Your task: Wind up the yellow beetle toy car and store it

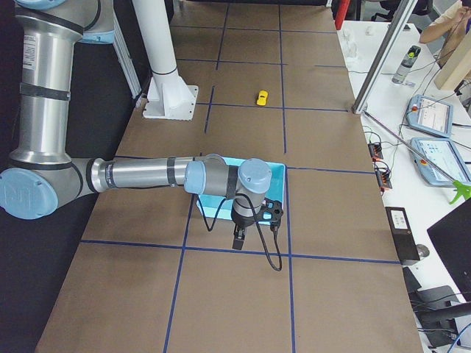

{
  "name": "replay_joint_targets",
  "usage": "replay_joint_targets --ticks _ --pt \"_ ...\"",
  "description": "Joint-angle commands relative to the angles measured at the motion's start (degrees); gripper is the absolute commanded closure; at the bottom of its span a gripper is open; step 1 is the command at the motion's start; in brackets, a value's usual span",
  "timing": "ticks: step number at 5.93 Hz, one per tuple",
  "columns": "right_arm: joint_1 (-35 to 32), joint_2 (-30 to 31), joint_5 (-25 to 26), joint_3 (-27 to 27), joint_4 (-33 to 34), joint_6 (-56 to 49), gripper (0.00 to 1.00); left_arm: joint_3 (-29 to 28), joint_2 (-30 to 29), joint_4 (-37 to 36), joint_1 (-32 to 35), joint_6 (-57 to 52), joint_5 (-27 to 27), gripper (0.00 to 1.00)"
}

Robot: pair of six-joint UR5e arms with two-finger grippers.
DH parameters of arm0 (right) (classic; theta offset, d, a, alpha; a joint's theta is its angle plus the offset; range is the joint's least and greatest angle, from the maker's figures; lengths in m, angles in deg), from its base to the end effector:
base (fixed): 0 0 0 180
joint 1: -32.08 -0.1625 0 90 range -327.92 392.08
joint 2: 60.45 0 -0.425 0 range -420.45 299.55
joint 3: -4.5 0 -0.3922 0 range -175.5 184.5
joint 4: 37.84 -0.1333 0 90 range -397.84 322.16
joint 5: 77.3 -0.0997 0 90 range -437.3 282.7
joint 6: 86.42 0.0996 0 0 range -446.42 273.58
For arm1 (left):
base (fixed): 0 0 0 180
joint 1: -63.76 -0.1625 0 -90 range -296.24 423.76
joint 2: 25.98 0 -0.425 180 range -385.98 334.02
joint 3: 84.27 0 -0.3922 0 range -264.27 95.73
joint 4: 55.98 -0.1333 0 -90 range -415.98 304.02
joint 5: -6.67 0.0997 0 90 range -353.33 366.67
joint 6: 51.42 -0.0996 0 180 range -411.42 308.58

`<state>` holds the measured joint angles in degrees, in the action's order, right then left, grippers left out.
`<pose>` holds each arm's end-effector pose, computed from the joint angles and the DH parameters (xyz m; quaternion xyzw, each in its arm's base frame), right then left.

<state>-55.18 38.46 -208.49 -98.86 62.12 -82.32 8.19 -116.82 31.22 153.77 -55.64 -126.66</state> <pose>0.0477 -0.4200 0.6361 -0.0659 -0.3480 0.0280 0.9347 -0.0650 -0.4981 0.6365 0.0177 0.3688 0.0357 0.9287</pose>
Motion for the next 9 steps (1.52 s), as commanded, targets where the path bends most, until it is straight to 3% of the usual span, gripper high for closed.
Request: replay_joint_targets --ticks 1,9 --pt "-2.63 -0.11 -3.25 3.84 -0.64 -2.94 0.0 -0.09 0.05 -0.02 -0.01 0.0 -0.17 0.0" --pt "-2.65 -0.47 -2.67 3.87 -0.73 -2.69 0.0 0.09 -0.91 -0.63 -0.36 0.35 0.18 0.0"
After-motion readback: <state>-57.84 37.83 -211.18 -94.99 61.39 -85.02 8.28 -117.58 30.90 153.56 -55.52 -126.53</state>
